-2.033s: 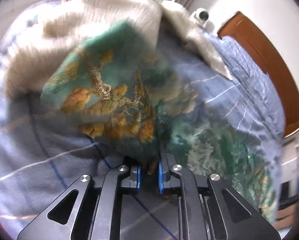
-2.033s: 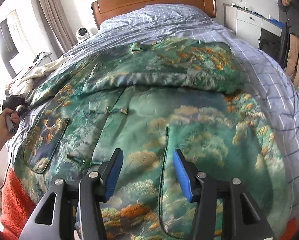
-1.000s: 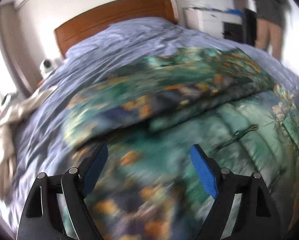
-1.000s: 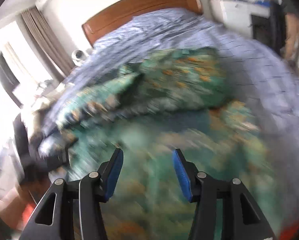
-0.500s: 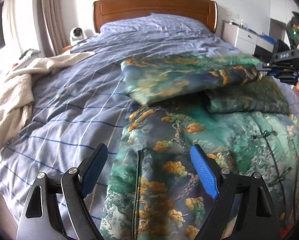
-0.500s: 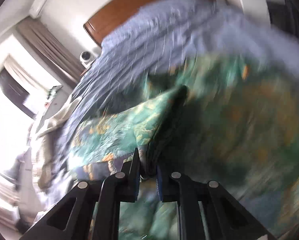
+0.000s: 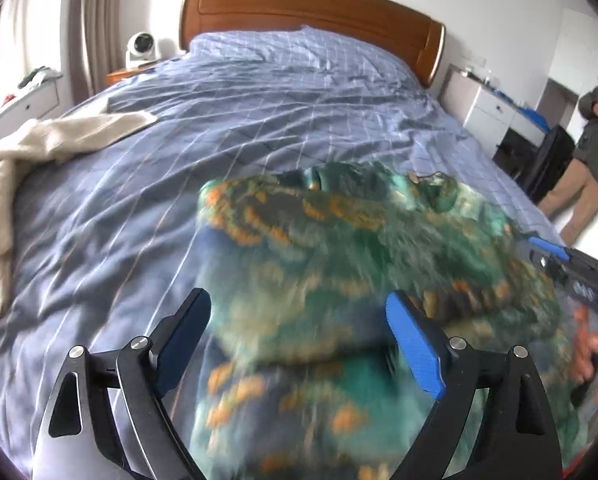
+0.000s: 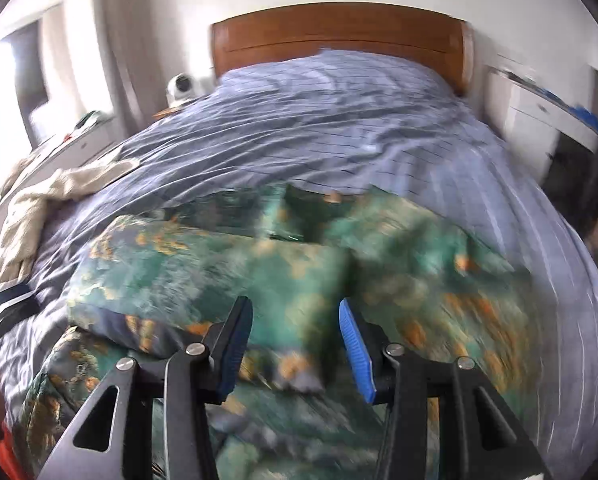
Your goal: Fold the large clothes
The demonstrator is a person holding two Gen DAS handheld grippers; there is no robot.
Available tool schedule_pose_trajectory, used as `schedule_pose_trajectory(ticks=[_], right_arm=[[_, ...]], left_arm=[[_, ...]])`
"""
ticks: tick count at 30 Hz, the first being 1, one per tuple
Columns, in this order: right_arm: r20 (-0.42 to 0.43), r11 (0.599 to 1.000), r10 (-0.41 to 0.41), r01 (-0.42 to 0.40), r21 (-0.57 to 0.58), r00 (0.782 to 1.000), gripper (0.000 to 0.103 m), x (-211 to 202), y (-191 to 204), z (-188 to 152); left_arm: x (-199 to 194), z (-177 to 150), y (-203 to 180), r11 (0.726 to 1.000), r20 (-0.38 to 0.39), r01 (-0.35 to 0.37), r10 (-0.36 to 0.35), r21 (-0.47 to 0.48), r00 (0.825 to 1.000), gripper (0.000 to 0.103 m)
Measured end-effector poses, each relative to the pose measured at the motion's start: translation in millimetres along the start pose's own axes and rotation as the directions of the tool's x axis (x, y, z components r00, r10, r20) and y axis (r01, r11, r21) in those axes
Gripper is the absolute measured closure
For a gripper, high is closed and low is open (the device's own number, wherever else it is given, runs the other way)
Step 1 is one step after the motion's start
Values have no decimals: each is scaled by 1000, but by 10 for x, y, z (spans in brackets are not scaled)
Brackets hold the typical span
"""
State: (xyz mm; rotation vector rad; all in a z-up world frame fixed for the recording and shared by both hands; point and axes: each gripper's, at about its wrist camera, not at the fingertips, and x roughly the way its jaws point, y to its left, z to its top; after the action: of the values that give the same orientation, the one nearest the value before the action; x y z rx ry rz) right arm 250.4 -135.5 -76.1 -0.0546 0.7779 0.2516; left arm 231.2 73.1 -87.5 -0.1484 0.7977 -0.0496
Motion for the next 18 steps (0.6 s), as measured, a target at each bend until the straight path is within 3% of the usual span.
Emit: schedule_pose_trajectory(ticks=[3,4,6,8,13,15,18], right_arm=[[-90,1000,31,-31,3,995,57,419,21,-49],[-139,999,33,-30,25,990,57,561,-9,-106],[-251,994,68,-44,100,966,57,900,-138,-316],[-214,988,98,-70,138,972,58,992,-225,-424],[-172,987,100,-77,138,980,58,990,-206,-501],[-159,987,104,-82,138,982,58,952,-232,-539],[-139,986,108,-89,142,984,58,920,-294,-642]], left_arm=[[498,8,-56,998,-61,-54,55,27,997,39],[717,-86,-52,997,-114,-72,75,33,991,43],[943,-266,-25,996,-148,-73,80,52,986,43],[979,-402,-48,992,-103,-88,96,87,990,43],[899,-346,-45,992,-108,-86,95,90,990,43],[768,-234,-75,991,-114,-89,100,100,988,42],[561,73,-57,1000,-76,-24,26,19,997,35]])
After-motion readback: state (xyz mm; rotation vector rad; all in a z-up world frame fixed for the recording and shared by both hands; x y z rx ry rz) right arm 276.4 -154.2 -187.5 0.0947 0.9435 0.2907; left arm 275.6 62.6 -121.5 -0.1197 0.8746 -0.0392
